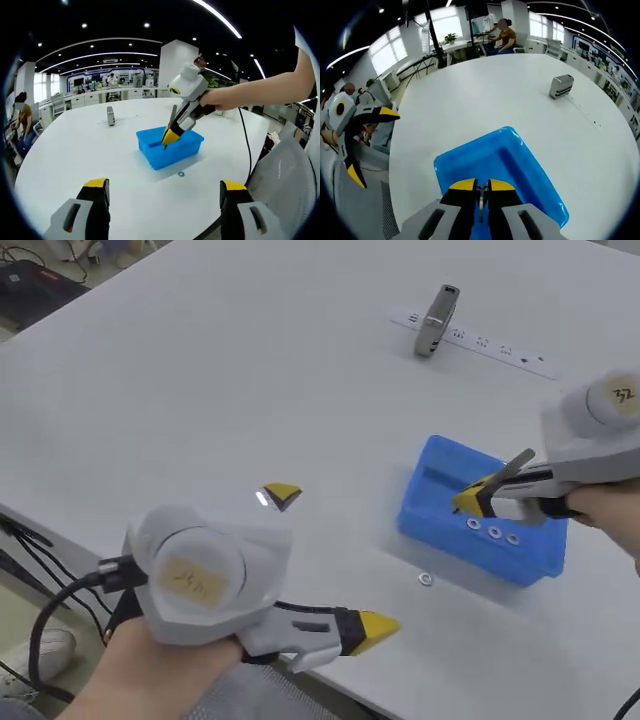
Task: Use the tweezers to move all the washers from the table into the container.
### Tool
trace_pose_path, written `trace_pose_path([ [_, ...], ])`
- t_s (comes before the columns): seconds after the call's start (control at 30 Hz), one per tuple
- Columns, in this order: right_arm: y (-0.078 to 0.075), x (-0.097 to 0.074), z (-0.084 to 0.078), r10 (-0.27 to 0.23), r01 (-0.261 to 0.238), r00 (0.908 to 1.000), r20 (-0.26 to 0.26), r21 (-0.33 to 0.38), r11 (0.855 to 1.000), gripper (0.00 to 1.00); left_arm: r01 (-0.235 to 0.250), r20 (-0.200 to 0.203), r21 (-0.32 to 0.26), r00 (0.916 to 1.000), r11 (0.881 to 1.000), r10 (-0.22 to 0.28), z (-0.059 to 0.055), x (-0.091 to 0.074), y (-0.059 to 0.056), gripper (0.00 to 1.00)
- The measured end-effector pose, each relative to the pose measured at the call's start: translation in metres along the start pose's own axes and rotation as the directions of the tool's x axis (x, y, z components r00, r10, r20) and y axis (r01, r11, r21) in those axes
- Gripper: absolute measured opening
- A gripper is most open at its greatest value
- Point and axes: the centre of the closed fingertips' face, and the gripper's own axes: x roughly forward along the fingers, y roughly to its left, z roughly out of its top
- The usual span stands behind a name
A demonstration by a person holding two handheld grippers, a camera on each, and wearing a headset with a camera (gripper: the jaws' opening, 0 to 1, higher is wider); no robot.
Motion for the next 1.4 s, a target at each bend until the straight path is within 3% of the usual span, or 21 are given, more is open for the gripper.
trace_pose_path([
  [0.33, -0.008, 0.011, -0.008, -0.019, 0.019, 0.9985, -0.052, -0.009, 1.0, 0.05, 0.004, -0.008, 0.002, 1.0, 1.0, -0.004, -0.001, 0.0, -0.001, 0.93],
  [0.67, -0.007, -0.002, -0.004, -0.027, 0.027, 0.9996, -0.002, 0.0, 1.0, 0.05, 0.005, -0.01, 0.001, 0.9999, 1.0, -0.005, -0.001, 0.0, -0.001, 0.93],
  [0.9, 0.01, -0.031, 0.008, -0.025, 0.027, 0.9967, 0.077, -0.023, 0.999, 0.05, 0.008, -0.015, 0.003, 0.9999, 1.0, -0.007, -0.001, 0.001, -0.002, 0.93],
  [1.03, 0.03, -0.041, 0.013, 0.011, -0.001, 0.9933, 0.115, -0.091, 0.996, 0.05, 0.01, -0.017, 0.004, 0.9998, 1.0, -0.01, -0.002, 0.001, -0.002, 0.93],
  [1.17, 0.05, -0.044, 0.013, 0.058, -0.046, 0.9895, 0.133, -0.094, 0.995, 0.05, 0.012, -0.022, 0.004, 0.9997, 1.0, -0.012, -0.004, 0.002, -0.002, 0.93],
  [1.3, 0.072, -0.032, 0.0, 0.147, -0.137, 0.9856, 0.083, -0.113, 0.984, 0.05, 0.011, -0.024, 0.003, 0.9997, 1.0, -0.011, -0.004, 0.001, -0.001, 0.92],
  [1.4, 0.083, -0.019, -0.012, 0.205, -0.199, 0.977, 0.057, -0.098, 0.975, 0.05, 0.012, -0.025, 0.005, 0.9996, 1.0, -0.012, -0.004, 0.002, -0.002, 0.93],
])
